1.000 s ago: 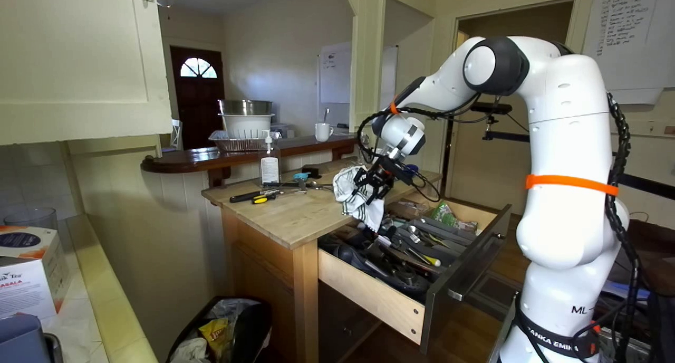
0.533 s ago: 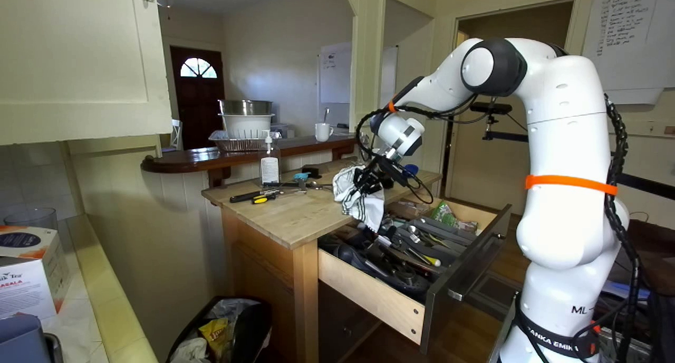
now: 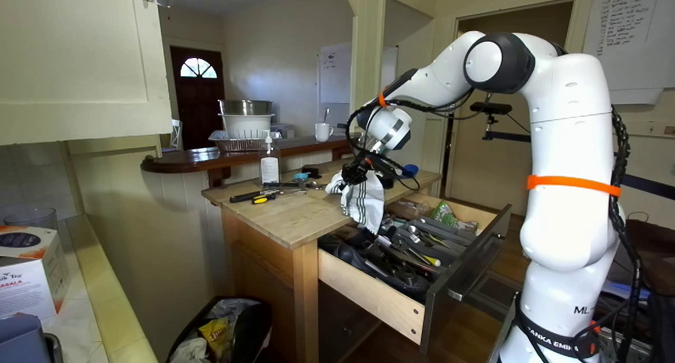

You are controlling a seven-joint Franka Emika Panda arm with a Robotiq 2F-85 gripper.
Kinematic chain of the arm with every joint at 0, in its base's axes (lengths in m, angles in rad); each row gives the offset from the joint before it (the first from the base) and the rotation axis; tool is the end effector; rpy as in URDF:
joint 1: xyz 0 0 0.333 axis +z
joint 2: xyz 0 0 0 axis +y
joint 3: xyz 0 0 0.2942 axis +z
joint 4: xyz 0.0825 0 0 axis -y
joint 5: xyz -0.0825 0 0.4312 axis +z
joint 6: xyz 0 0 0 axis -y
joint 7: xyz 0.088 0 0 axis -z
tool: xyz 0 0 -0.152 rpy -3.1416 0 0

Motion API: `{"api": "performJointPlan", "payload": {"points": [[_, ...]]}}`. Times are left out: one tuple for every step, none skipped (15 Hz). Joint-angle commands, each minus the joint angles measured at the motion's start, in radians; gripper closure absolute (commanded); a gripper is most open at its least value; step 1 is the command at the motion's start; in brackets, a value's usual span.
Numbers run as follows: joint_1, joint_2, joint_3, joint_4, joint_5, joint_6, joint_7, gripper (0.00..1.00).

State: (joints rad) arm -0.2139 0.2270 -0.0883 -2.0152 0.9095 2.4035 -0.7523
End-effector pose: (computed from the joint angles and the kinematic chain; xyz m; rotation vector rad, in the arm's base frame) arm 0.6348 -0.1669 0.2728 -2.5913 0.2475 -0.6107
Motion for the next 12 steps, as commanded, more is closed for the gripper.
{"api": "performJointPlan", "payload": {"points": [[0.048,-0.002,0.025,-0.004,-0.089,0.094,-0.065,0.99],[0.060,0.006,0.036,0.001,-0.116,0.121,-0.078,0.99],[0.069,0.012,0.046,0.004,-0.146,0.144,-0.091,0.99],[0.075,0.020,0.057,0.008,-0.173,0.166,-0.108,0.99],[0.081,0.029,0.068,0.012,-0.204,0.189,-0.124,0.99],[0.084,0.040,0.076,0.016,-0.238,0.208,-0.139,0.99],[0.084,0.049,0.087,0.019,-0.266,0.225,-0.160,0.99],[0.083,0.061,0.096,0.023,-0.299,0.248,-0.178,0.99],[0.080,0.074,0.107,0.029,-0.327,0.266,-0.201,0.99],[0.077,0.083,0.118,0.032,-0.356,0.287,-0.222,0.99],[0.074,0.092,0.131,0.039,-0.383,0.308,-0.243,0.99],[0.070,0.102,0.145,0.047,-0.409,0.327,-0.262,0.99]]}}
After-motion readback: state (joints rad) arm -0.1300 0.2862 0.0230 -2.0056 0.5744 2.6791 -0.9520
